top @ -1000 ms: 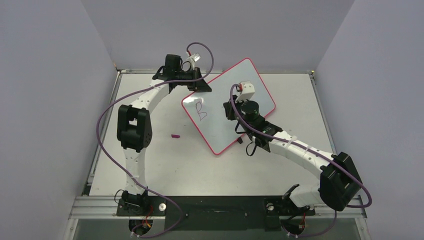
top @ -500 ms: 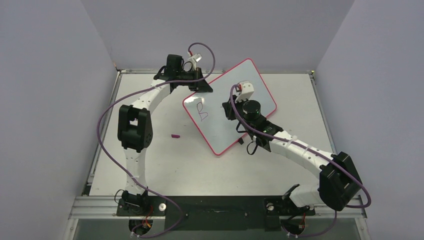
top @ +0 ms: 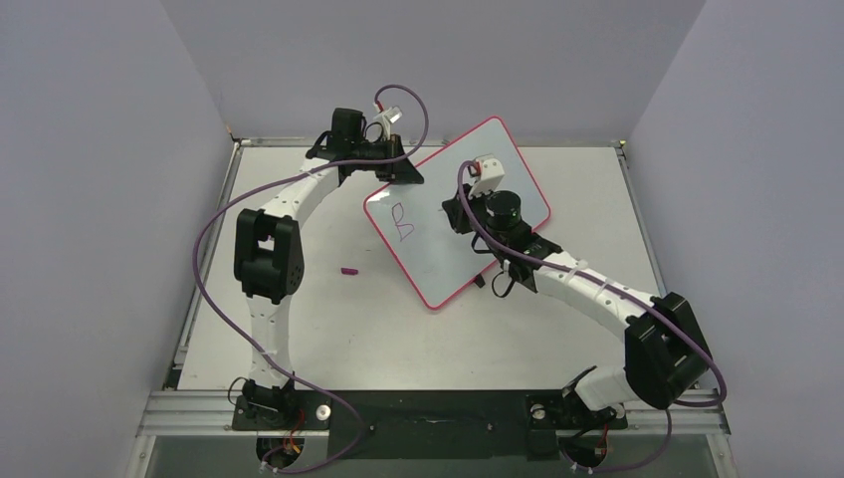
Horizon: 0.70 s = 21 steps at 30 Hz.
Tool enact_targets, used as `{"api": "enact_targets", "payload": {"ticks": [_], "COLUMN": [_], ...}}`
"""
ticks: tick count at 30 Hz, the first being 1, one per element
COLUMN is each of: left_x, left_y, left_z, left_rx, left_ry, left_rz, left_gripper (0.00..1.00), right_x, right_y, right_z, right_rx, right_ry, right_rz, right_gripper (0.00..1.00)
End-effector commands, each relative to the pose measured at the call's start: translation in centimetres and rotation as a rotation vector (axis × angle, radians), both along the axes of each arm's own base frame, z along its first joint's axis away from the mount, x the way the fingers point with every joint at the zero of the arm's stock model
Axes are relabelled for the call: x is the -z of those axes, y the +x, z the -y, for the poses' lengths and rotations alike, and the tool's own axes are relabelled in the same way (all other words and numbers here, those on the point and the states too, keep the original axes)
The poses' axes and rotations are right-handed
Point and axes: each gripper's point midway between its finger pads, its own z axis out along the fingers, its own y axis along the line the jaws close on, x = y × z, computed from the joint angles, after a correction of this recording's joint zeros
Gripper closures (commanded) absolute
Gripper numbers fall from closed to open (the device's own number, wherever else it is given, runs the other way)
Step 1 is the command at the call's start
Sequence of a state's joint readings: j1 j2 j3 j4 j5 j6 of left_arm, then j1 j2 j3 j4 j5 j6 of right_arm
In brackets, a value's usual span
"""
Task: Write a sentence on the whiteboard
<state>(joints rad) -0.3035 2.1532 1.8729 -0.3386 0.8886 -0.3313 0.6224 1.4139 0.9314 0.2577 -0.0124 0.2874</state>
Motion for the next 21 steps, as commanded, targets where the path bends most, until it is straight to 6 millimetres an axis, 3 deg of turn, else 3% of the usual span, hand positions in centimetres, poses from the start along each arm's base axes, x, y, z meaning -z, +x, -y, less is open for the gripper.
{"api": "enact_targets", "payload": {"ticks": [1, 21], "left_x": [-1.5, -1.7], "left_y": [-0.6, -0.7], "left_z": [0.9, 1.0], "left_rx": [0.039, 0.039], "left_ry": [0.040, 0.036], "left_rz": [0.136, 0.139], "left_gripper": [1.00, 1.00], "right_x": [-3.1, -3.0], "right_y": [0.9, 1.7], "right_z": [-0.7, -3.2], "right_rx": [-0.039, -0.103], "right_ry": [0.067, 0.144], "right_rz": [0.091, 0.070], "right_gripper": [1.00, 1.00]}}
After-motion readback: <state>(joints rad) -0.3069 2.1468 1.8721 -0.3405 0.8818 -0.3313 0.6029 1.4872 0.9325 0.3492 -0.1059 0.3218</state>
